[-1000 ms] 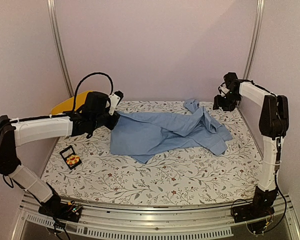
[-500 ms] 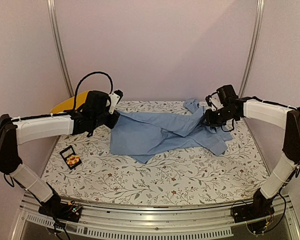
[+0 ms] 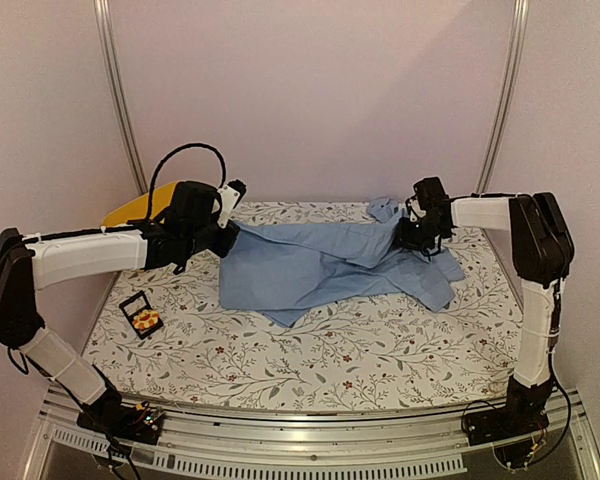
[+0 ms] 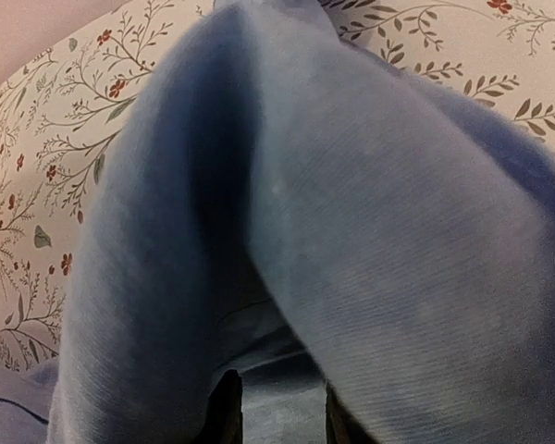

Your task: Pin the brooch onto the clothing

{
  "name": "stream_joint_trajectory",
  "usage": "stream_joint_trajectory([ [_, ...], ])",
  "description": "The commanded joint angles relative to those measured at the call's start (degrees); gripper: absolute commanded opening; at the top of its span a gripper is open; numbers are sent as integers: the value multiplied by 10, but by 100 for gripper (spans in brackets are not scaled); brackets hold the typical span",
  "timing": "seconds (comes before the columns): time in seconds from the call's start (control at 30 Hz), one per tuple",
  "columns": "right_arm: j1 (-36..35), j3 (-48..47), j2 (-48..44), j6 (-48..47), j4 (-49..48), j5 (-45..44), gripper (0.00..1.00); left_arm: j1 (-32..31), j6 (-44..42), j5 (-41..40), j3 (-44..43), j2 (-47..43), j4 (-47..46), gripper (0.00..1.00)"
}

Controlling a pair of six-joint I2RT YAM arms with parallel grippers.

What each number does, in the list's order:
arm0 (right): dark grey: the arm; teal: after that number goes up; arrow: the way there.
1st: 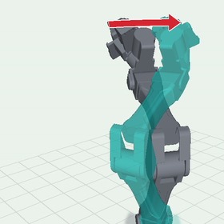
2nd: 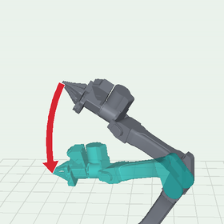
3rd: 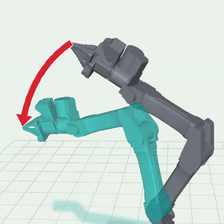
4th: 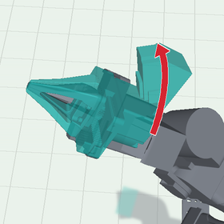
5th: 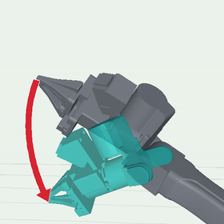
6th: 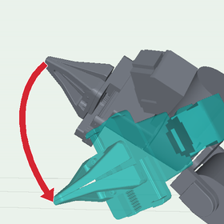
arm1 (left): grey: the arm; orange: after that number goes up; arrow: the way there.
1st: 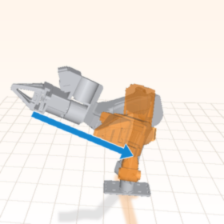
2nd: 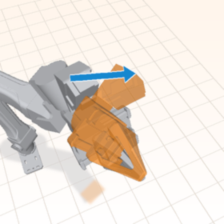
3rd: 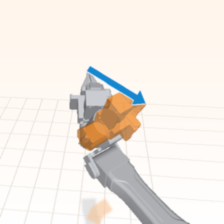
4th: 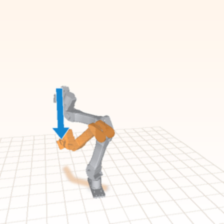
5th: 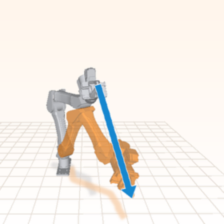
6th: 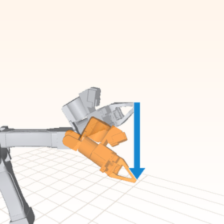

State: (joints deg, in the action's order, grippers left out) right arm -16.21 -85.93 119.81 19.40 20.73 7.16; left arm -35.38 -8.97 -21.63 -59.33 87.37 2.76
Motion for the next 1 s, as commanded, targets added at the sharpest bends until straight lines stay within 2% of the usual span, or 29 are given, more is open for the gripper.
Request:
stream_joint_trajectory([
  [0.0, 9, -24, 29, 13, -20, -47, 33, 6, -9, 2, -9, 2, -2, 0],
  [0.33, 8, -35, 66, 29, -39, 33, 33, 7, -15, 5, -13, 10, -3, 0],
  [0.4, 7, -37, 69, 29, -42, 41, 26, 8, -15, 5, -12, 11, -4, 0],
  [0.53, 17, -52, 71, 23, -40, 62, 0, 14, -8, 10, -16, 13, -6, 0],
  [0.57, 25, -67, 69, 20, -36, 73, 0, 21, -2, 17, -24, 15, -3, 0],
  [0.7, 51, -199, 58, 2, 6, 99, 0, 54, -16, 0, -101, 44, -14, 0],
  [0.83, 65, -387, 50, -18, 41, 124, 0, 81, -53, -23, -239, 98, -29, 0],
  [0.97, 86, -484, 4, -19, 27, 127, 0, 89, -134, -61, -386, 145, -60, 0],
])
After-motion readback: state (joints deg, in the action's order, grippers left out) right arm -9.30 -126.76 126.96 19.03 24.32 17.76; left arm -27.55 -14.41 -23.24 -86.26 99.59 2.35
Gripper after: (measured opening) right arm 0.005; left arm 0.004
